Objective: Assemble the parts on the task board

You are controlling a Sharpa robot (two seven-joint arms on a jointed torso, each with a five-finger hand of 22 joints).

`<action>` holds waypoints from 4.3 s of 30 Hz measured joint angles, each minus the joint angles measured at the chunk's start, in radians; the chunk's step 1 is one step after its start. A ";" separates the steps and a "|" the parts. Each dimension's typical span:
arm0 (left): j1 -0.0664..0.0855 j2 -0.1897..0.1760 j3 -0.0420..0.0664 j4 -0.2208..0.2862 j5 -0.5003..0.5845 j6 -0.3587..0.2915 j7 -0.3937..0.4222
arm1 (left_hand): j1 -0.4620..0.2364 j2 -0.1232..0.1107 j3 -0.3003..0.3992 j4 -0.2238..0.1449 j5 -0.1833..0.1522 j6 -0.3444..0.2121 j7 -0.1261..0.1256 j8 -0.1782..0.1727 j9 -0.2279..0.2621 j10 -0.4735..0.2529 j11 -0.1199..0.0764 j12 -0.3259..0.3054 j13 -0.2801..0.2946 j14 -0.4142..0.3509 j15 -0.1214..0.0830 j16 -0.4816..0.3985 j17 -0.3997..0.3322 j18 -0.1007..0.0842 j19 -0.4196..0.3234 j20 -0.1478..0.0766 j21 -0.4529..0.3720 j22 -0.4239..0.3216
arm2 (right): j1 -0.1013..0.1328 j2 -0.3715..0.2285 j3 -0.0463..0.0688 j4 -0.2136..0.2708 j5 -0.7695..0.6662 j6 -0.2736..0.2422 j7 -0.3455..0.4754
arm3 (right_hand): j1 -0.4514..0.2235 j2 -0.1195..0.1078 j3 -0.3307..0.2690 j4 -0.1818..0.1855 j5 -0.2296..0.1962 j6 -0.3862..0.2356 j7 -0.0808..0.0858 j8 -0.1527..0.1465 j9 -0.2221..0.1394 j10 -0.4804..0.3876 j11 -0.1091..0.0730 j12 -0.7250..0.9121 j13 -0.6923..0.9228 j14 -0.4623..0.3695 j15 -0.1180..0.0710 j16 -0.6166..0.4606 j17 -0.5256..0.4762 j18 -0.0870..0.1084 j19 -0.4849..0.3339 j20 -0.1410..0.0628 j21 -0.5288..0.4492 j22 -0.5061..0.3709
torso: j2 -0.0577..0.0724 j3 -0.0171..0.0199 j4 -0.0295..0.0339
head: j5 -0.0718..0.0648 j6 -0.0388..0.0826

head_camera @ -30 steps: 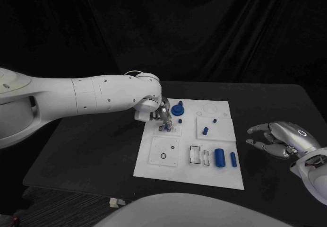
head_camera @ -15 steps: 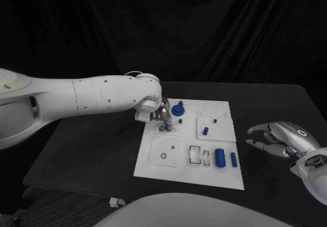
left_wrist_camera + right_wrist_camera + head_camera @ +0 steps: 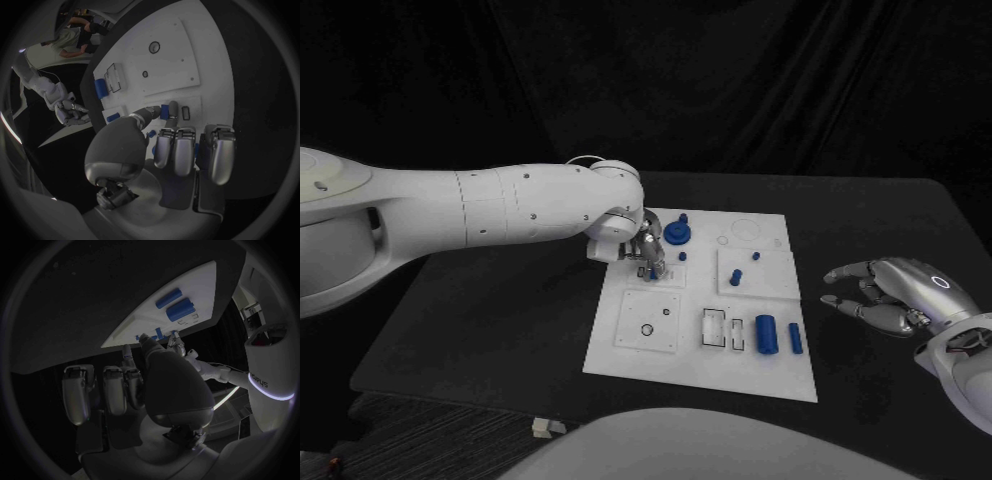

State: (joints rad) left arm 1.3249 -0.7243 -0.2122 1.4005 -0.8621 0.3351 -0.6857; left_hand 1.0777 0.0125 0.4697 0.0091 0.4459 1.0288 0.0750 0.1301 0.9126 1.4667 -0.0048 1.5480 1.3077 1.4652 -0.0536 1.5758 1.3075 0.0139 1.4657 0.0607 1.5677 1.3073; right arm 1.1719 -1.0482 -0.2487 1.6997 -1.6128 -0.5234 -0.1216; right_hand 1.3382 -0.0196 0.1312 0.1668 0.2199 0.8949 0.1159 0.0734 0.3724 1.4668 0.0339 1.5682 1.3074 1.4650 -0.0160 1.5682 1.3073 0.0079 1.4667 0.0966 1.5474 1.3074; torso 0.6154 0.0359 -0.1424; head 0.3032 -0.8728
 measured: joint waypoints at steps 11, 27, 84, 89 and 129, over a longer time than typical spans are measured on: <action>0.000 -0.010 0.000 0.014 -0.001 -0.006 0.000 | 0.000 0.000 0.000 0.000 -0.001 0.000 0.000 0.002 0.006 0.000 0.000 -0.004 0.000 0.000 0.000 0.000 0.000 0.000 0.000 0.000 0.000 0.000 | 0.000 -0.001 0.000 0.000 0.000 0.000 0.000 | 0.000 0.000 0.000 0.000 0.000 0.000 0.000 0.000 0.000 0.000 0.000 0.000 0.000 0.000 0.000 0.000 0.000 0.000 0.000 0.000 0.000 0.000 | 0.000 -0.0001 -0.0008 | -0.001 0.000; 0.000 -0.039 0.000 0.044 0.000 -0.019 0.006 | -0.012 0.002 0.009 0.009 0.038 0.000 0.000 0.009 0.015 0.000 0.000 -0.004 0.000 0.000 0.000 0.000 0.000 0.000 0.000 0.000 0.000 0.000 | -0.002 -0.002 0.000 -0.001 0.000 0.000 0.000 | 0.000 0.000 0.000 0.000 0.000 0.000 0.000 0.000 -0.001 0.000 0.000 0.000 0.000 0.000 0.000 0.000 0.000 0.000 0.000 0.000 0.000 0.001 | -0.001 -0.0008 -0.0017 | -0.002 0.000; 0.014 0.038 -0.003 -0.104 0.134 0.097 0.001 | -0.140 0.029 0.173 -0.063 -0.098 -0.030 0.012 0.015 0.037 0.000 0.007 -0.016 0.000 0.000 0.007 0.000 0.000 0.000 0.000 0.000 -0.033 0.000 | -0.004 0.001 0.000 -0.003 0.000 0.005 -0.004 | 0.000 0.000 0.003 0.003 0.000 0.004 0.004 0.000 -0.002 0.000 0.000 0.000 0.000 0.000 0.000 0.000 0.000 0.000 0.000 0.000 -0.004 0.000 | 0.000 -0.0004 -0.0011 | -0.009 0.000; 0.014 0.040 -0.003 -0.105 0.121 0.096 0.000 | -0.140 0.029 0.158 -0.079 -0.071 -0.030 0.012 0.026 0.045 0.000 0.007 -0.016 0.000 0.000 0.007 0.000 0.000 0.000 0.000 0.000 -0.033 0.000 | -0.004 0.002 0.000 -0.003 0.000 0.007 -0.005 | 0.000 0.000 0.003 0.003 0.000 0.005 0.005 0.000 -0.002 0.000 0.000 0.000 0.000 0.000 0.000 0.000 0.000 0.000 0.000 0.000 -0.004 0.000 | -0.001 -0.0003 -0.0014 | -0.007 0.000; 0.016 0.062 -0.003 -0.124 0.068 0.127 -0.006 | -0.151 0.058 -0.123 0.090 -0.361 -0.007 -0.010 -0.010 0.000 0.000 0.000 -0.016 0.000 0.000 0.000 0.000 0.000 0.000 0.000 0.000 -0.033 0.001 | -0.011 0.008 0.000 -0.007 0.000 0.009 -0.007 | 0.000 0.000 0.003 0.003 0.000 0.018 0.004 0.000 -0.002 0.000 0.000 0.000 0.000 0.000 0.000 0.000 0.000 0.000 0.000 0.000 -0.003 0.000 | 0.000 0.0000 -0.0012 | -0.007 0.000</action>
State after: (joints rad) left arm 1.3412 -0.6622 -0.2150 1.2762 -0.7938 0.4624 -0.6920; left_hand 0.9270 0.0706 0.3471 0.0986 0.0850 1.0219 0.0649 0.1199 0.9122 1.4667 -0.0049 1.5324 1.3077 1.4652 -0.0536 1.5758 1.3073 0.0139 1.4657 0.0607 1.5352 1.3081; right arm 1.1604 -1.0403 -0.2487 1.6924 -1.6128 -0.5141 -0.1284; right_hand 1.3381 -0.0196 0.1340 0.1696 0.2199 0.9129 0.1197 0.0734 0.3704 1.4668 0.0339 1.5682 1.3074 1.4650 -0.0160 1.5682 1.3073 0.0078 1.4667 0.0965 1.5439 1.3079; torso 0.6157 0.0359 -0.1435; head 0.2966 -0.8728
